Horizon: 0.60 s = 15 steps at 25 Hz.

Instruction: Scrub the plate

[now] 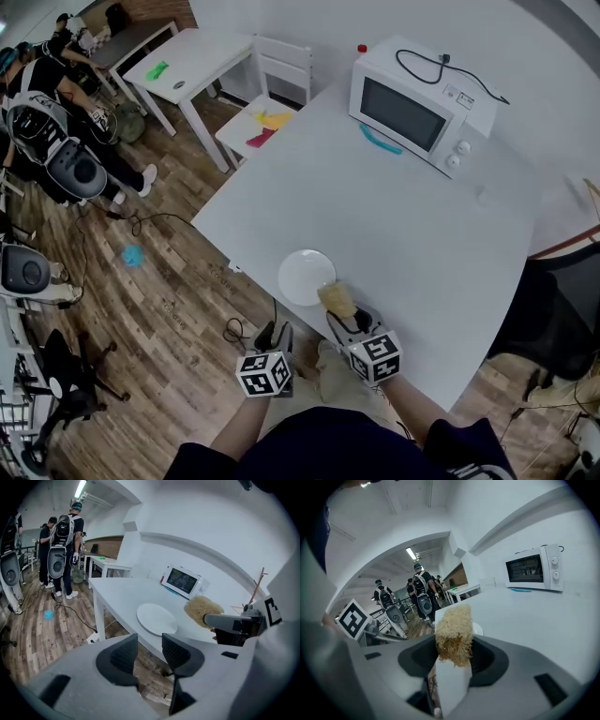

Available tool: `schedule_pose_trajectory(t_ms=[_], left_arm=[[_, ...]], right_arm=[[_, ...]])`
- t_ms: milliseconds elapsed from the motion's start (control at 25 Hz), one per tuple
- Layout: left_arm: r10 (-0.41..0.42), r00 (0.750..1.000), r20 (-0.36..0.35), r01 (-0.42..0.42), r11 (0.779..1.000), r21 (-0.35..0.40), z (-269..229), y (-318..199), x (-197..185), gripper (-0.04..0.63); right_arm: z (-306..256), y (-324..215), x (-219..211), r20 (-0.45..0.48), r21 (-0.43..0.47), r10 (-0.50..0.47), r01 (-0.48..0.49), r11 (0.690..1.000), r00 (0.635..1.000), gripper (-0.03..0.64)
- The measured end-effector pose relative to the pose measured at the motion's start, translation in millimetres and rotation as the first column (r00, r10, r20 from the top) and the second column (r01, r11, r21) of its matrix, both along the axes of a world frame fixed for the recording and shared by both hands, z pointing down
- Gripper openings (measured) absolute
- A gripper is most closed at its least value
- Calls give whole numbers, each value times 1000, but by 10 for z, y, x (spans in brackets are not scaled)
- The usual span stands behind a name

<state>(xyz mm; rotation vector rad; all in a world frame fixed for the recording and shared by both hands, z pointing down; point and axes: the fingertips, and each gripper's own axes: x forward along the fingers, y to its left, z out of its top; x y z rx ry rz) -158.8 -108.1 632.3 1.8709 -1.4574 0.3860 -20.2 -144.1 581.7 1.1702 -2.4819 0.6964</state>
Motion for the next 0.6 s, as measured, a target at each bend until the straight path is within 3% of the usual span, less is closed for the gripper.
schedule_pose_trajectory(t_ms=[160, 280, 600], left_arm=[[41, 999, -25, -40, 998, 46, -148, 8, -58, 145], [91, 996, -25, -88, 992, 85, -339, 58, -169, 88], [193, 981, 29, -195, 971, 139, -758, 443, -533, 20]], right_arm=[[-65, 104, -123, 6, 26, 36, -36, 999, 999, 179], [-122, 284, -242, 11, 37, 85, -86, 996, 996, 178], [-362, 1015, -717, 55, 71, 206, -209, 975, 977, 178]])
